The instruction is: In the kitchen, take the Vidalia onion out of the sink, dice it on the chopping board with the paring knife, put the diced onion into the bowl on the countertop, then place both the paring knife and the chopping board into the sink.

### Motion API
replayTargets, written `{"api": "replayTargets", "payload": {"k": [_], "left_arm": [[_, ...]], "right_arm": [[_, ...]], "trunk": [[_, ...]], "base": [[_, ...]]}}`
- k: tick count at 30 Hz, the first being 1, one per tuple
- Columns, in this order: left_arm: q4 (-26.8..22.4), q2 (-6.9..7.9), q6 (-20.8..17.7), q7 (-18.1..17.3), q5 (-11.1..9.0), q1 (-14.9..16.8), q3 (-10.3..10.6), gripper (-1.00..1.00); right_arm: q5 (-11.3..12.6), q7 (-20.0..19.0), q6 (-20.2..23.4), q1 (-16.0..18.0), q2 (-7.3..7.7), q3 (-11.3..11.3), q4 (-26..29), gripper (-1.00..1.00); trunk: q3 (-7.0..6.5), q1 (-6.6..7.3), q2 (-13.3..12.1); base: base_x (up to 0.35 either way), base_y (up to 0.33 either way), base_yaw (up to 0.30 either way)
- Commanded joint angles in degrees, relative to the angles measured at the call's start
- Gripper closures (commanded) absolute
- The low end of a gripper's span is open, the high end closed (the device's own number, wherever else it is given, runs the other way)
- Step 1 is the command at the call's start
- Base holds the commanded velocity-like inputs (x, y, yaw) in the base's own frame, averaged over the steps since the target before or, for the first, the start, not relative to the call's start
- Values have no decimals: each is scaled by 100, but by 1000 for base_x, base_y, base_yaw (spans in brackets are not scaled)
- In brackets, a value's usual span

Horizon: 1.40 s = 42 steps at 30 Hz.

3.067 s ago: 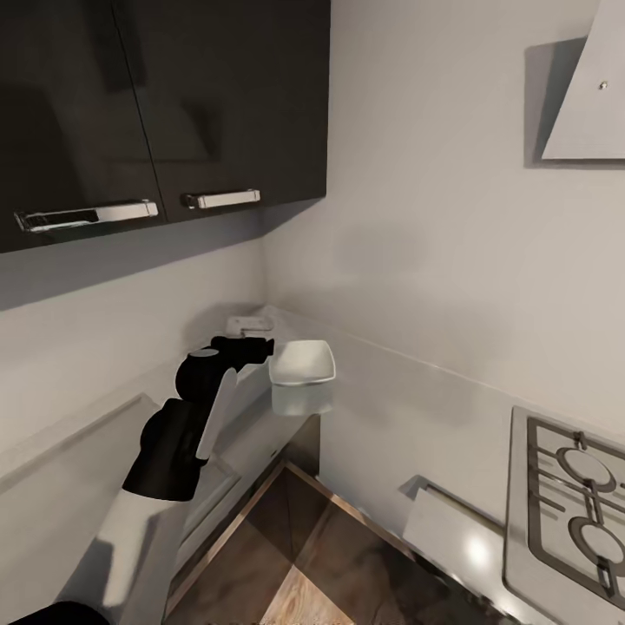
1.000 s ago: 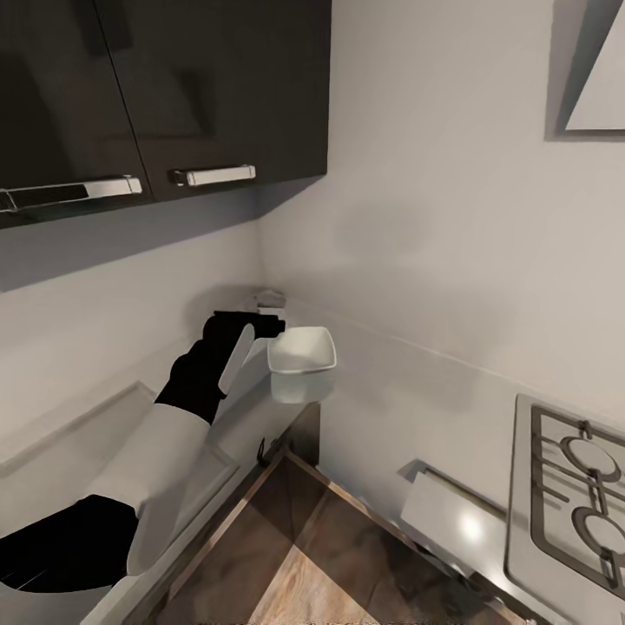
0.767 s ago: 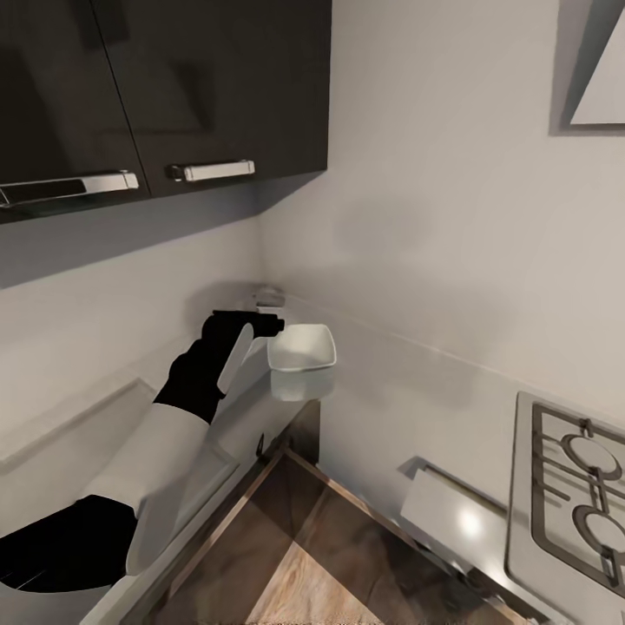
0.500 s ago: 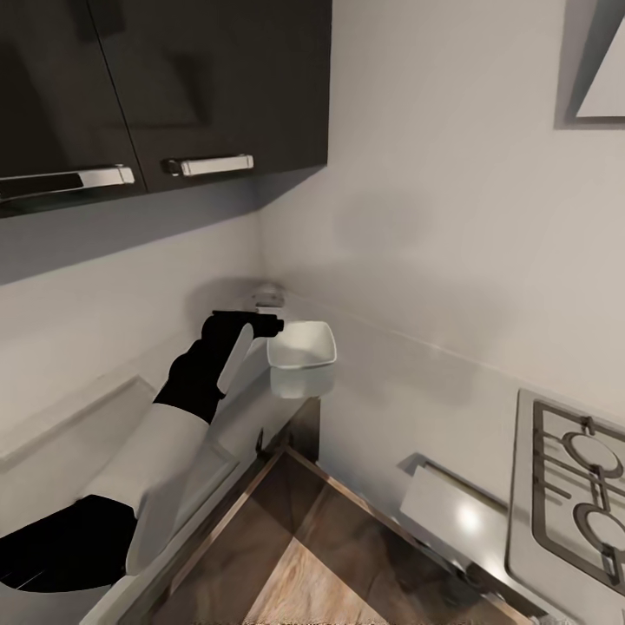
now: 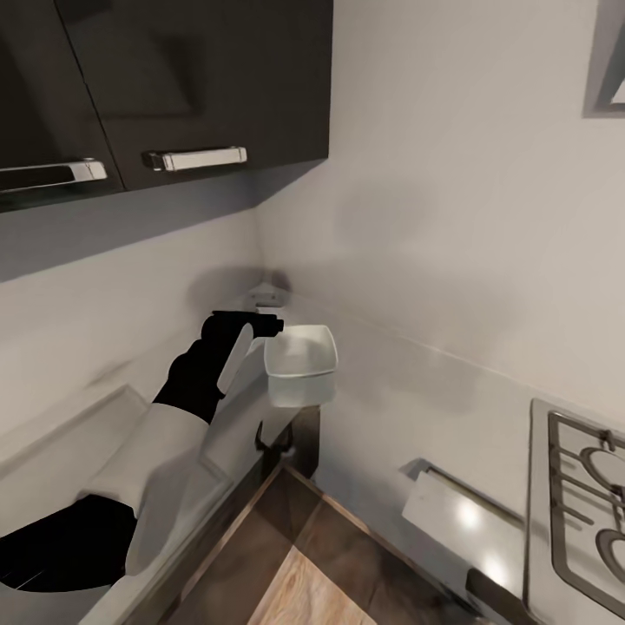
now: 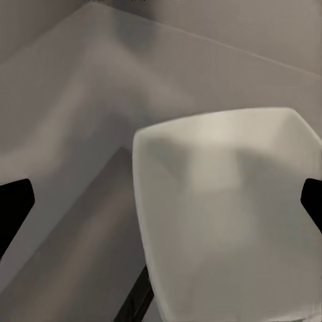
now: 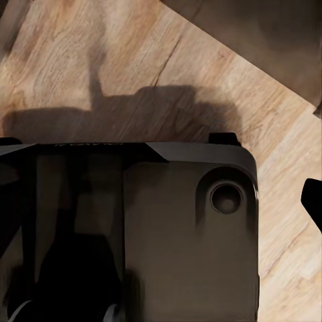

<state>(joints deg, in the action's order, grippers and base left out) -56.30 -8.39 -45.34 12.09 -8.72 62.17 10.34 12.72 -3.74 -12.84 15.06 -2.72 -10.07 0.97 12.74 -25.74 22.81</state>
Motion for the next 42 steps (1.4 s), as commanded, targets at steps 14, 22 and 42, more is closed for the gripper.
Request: {"api": "replayTargets", "payload": {"k": [14, 22, 42], "left_arm": [[-14, 3, -19, 50, -59, 5, 11, -100], [16, 5, -19, 48, -55, 5, 11, -100], [36, 21, -12, 47, -51, 5, 19, -100]], "right_arm": [[62, -26, -25, 6, 0, -39, -9, -100], [63, -27, -25, 6, 0, -39, -9, -100], [55, -19, -50, 6, 16, -39, -9, -100]], "trunk": [[16, -4, 11], [16, -4, 11], [17, -4, 11]], "base": [[14, 0, 0], [0, 0, 0], [0, 0, 0]]}}
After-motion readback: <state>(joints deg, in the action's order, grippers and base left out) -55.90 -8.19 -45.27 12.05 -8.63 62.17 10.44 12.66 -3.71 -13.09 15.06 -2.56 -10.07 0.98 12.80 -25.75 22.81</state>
